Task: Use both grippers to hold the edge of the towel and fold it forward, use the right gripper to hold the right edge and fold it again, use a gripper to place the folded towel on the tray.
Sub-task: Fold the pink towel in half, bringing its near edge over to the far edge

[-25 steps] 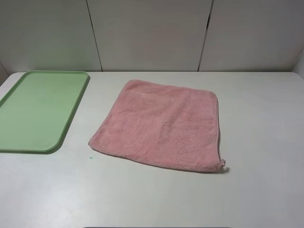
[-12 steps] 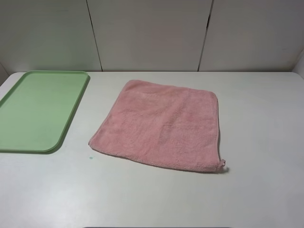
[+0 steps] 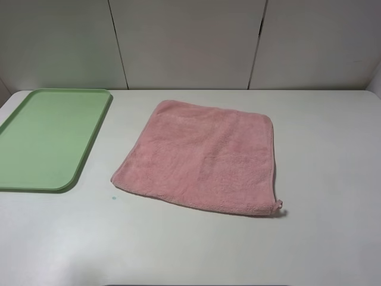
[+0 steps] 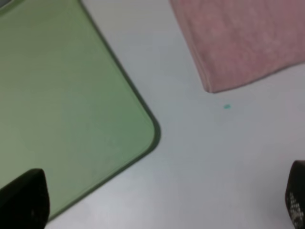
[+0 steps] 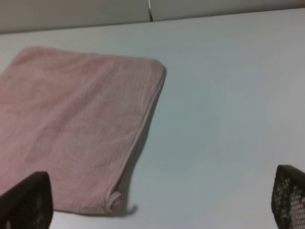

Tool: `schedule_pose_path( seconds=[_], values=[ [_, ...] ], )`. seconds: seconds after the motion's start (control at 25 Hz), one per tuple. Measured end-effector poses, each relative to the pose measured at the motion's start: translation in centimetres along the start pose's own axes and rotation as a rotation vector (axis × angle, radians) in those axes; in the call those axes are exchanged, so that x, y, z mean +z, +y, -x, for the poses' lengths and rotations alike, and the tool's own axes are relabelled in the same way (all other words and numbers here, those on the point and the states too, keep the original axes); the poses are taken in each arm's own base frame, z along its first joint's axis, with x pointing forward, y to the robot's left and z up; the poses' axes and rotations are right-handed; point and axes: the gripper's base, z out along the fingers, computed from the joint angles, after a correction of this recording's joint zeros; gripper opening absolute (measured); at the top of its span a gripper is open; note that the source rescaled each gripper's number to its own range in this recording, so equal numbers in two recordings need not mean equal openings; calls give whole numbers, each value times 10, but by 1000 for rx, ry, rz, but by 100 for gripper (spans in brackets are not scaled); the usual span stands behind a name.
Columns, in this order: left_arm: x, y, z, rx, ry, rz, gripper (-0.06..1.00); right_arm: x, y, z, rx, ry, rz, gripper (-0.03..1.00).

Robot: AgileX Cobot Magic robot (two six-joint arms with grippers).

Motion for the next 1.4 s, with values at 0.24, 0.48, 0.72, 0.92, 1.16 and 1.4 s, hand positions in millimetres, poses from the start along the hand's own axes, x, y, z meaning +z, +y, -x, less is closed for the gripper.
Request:
schedule_pose_path(
  seconds=[0.24, 0.48, 0.72, 0.92, 1.16, 1.4],
  values=[
    [28, -3, 17, 177, 78, -86, 100, 30, -4, 35, -119, 147, 14, 100],
    [64, -8, 34, 336, 131, -157, 100, 74, -9, 57, -226, 288, 56, 100],
    [107, -13, 51, 443, 150, -194, 100, 121, -3, 61, -306, 360, 172, 100],
    [139, -29, 59, 525, 172, -250, 100, 152, 16, 59, -423, 385, 280, 100],
    [171, -53, 57, 665, 258, -352, 100, 177, 48, 45, -657, 447, 403, 100],
    [194, -61, 51, 697, 328, -398, 100, 197, 66, 29, -889, 507, 448, 100]
  ],
)
